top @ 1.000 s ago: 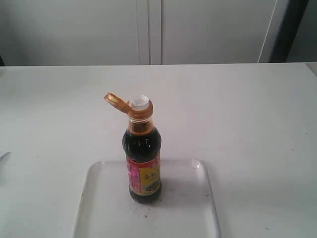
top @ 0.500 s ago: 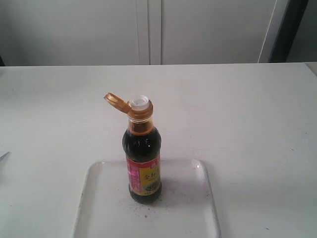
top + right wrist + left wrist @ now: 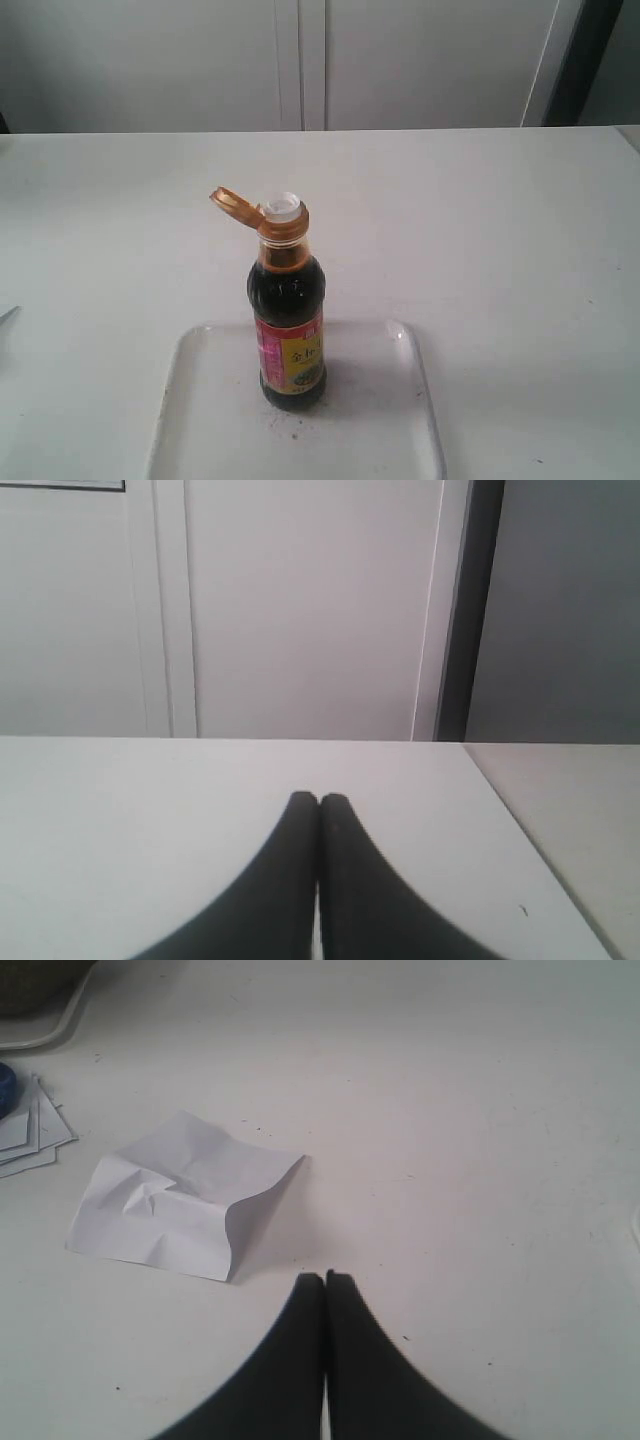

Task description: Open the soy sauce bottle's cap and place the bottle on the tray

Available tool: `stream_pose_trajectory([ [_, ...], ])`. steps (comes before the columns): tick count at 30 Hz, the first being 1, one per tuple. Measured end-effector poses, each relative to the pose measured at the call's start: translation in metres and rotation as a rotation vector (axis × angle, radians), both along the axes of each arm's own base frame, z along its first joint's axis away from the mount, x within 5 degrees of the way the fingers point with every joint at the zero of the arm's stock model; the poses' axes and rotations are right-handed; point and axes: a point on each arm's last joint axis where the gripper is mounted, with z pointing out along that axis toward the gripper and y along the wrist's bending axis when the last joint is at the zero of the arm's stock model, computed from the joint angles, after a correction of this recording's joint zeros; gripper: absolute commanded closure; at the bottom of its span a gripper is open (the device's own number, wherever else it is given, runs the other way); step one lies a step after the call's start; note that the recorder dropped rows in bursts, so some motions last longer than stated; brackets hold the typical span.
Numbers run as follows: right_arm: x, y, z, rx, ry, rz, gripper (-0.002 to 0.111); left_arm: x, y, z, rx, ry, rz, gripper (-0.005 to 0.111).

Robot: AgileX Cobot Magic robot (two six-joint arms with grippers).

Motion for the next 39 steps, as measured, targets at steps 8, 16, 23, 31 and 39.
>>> stream_pose_trajectory([
  [8,0.007,-0.001,-0.044,-0.043,0.098,-0.011,0.108,0.0,0.0,0.0,0.0,0.0,0.0,0.107],
  [16,0.011,-0.002,-0.065,-0.046,0.128,-0.011,0.108,0.0,0.0,0.0,0.0,0.0,0.0,0.107],
  [23,0.011,-0.002,-0.067,-0.055,0.147,-0.012,0.108,0.0,0.0,0.0,0.0,0.0,0.0,0.107],
  [31,0.009,-0.002,-0.077,-0.053,0.256,-0.009,0.108,0.0,0.0,0.0,0.0,0.0,0.0,0.107],
  [39,0.009,-0.002,-0.078,-0.053,0.261,-0.009,0.108,0.0,0.0,0.0,0.0,0.0,0.0,0.107],
])
